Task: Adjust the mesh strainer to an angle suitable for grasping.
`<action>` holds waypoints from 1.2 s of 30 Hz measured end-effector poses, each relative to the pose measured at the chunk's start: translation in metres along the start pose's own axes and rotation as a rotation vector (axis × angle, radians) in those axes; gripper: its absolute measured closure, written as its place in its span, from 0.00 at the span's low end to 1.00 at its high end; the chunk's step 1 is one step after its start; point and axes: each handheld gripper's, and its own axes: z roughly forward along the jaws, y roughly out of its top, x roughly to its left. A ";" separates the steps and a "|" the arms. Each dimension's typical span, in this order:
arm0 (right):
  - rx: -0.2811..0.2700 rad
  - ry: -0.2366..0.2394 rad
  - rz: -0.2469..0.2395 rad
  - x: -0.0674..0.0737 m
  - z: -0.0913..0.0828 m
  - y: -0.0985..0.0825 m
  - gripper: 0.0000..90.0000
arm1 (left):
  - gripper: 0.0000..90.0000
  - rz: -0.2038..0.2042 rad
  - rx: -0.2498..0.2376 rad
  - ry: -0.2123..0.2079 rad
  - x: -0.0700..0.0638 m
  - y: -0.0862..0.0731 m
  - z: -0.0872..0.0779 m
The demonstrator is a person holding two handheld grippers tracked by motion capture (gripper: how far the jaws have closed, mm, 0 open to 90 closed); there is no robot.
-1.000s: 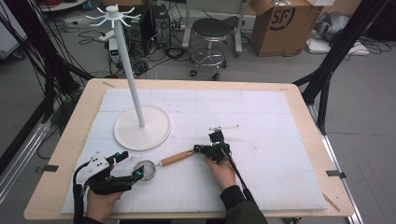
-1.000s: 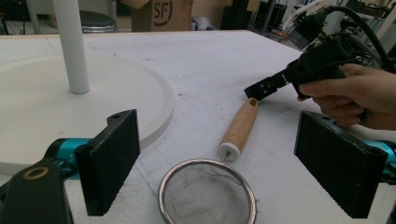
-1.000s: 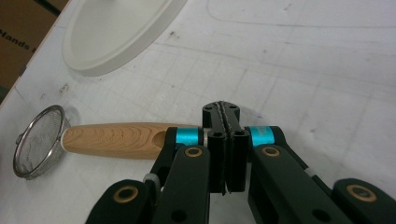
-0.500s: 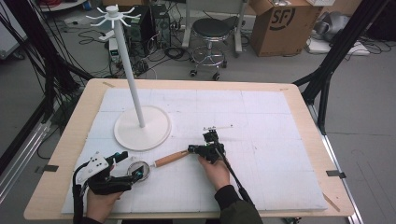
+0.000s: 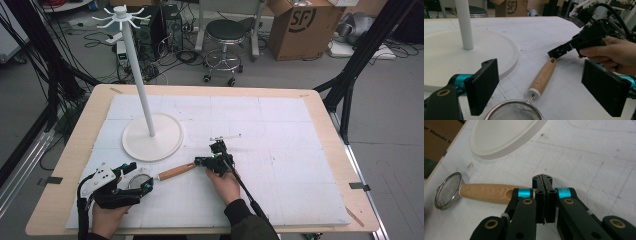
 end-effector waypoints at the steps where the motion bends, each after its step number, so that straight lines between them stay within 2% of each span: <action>1: 0.003 0.000 0.004 0.001 0.000 0.000 1.00 | 0.17 0.002 0.001 -0.001 0.000 0.000 0.000; 5: 0.005 0.003 0.005 0.001 0.000 0.000 1.00 | 0.18 0.005 0.008 -0.002 -0.001 0.000 0.001; 6: 0.006 0.006 0.003 0.000 0.000 0.000 0.97 | 0.18 0.009 0.009 -0.003 -0.001 0.000 0.001; 8: -0.016 0.015 0.003 -0.001 -0.003 0.000 0.83 | 0.18 0.014 0.009 0.001 -0.001 0.001 0.001; 10: -0.024 0.018 0.015 -0.004 -0.007 -0.002 0.79 | 0.18 0.015 0.010 0.003 0.000 0.000 0.001; 13: -0.032 0.038 0.019 -0.007 -0.015 -0.005 0.66 | 0.18 0.011 0.006 0.004 0.000 0.000 0.000; 14: -0.042 0.037 0.010 -0.009 -0.019 -0.006 0.63 | 0.18 0.011 0.008 0.003 0.000 0.000 0.000; 16: -0.055 0.043 -0.007 -0.011 -0.028 -0.008 0.50 | 0.18 0.013 0.008 0.001 0.000 0.000 0.000; 20: -0.096 -0.017 -0.101 -0.009 -0.053 -0.016 0.32 | 0.18 0.012 0.013 0.006 0.001 0.000 0.001; 24: -0.137 -0.024 -0.147 -0.016 -0.077 -0.030 0.27 | 0.18 0.021 0.021 0.009 -0.001 0.000 0.002; 28: -0.162 -0.015 -0.149 -0.023 -0.095 -0.042 0.25 | 0.18 0.023 0.028 0.005 -0.002 -0.001 0.004; 31: -0.184 -0.013 -0.160 -0.023 -0.106 -0.045 0.24 | 0.18 0.026 0.026 0.004 -0.002 -0.001 0.005; 36: -0.195 -0.036 -0.184 -0.025 -0.120 -0.053 0.25 | 0.18 0.022 0.024 0.004 -0.001 -0.001 0.003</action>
